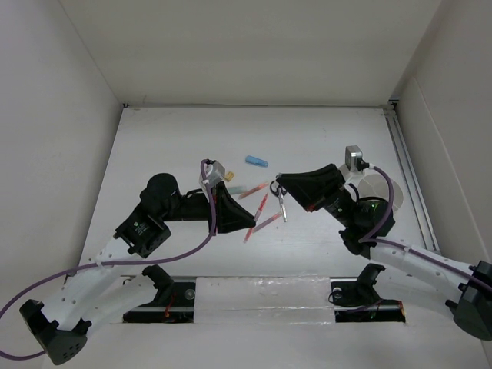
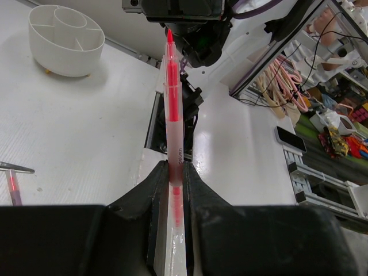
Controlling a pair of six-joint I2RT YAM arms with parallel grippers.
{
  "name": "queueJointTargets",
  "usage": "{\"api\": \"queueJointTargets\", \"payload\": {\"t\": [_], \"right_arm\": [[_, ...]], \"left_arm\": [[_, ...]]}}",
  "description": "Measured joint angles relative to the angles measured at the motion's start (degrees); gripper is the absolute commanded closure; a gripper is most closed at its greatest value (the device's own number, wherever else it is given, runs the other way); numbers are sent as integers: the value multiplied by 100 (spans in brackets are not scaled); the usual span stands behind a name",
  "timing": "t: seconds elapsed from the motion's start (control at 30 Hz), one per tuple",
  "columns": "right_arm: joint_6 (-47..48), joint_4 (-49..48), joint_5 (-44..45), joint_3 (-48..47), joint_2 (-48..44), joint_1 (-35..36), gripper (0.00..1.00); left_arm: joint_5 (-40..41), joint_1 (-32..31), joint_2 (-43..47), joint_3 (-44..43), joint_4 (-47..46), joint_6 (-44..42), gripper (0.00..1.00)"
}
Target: Sort the stationery into containers
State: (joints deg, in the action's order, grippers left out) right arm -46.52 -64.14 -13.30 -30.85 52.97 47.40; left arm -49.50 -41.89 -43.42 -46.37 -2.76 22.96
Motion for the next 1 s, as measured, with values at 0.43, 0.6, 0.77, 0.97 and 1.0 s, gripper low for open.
{"api": "queueJointTargets", "payload": {"t": [0.43, 0.6, 0.77, 0.97, 1.0], "right_arm": [[-142, -116, -37, 0, 284, 151, 100], [-181, -195, -44, 0, 302, 173, 100], [-195, -243, -46, 0, 302, 184, 100], [-197, -280, -48, 33, 306, 254, 100], [-197, -310, -46, 63, 308, 260, 100]], "left_arm": [[2, 0, 0, 0, 4, -39, 100], [17, 0, 0, 0, 4, -42, 100], [20, 0, 0, 0, 7, -61, 100], [20, 0, 0, 0, 37, -98, 100], [20, 0, 0, 0, 42, -103, 100]]}}
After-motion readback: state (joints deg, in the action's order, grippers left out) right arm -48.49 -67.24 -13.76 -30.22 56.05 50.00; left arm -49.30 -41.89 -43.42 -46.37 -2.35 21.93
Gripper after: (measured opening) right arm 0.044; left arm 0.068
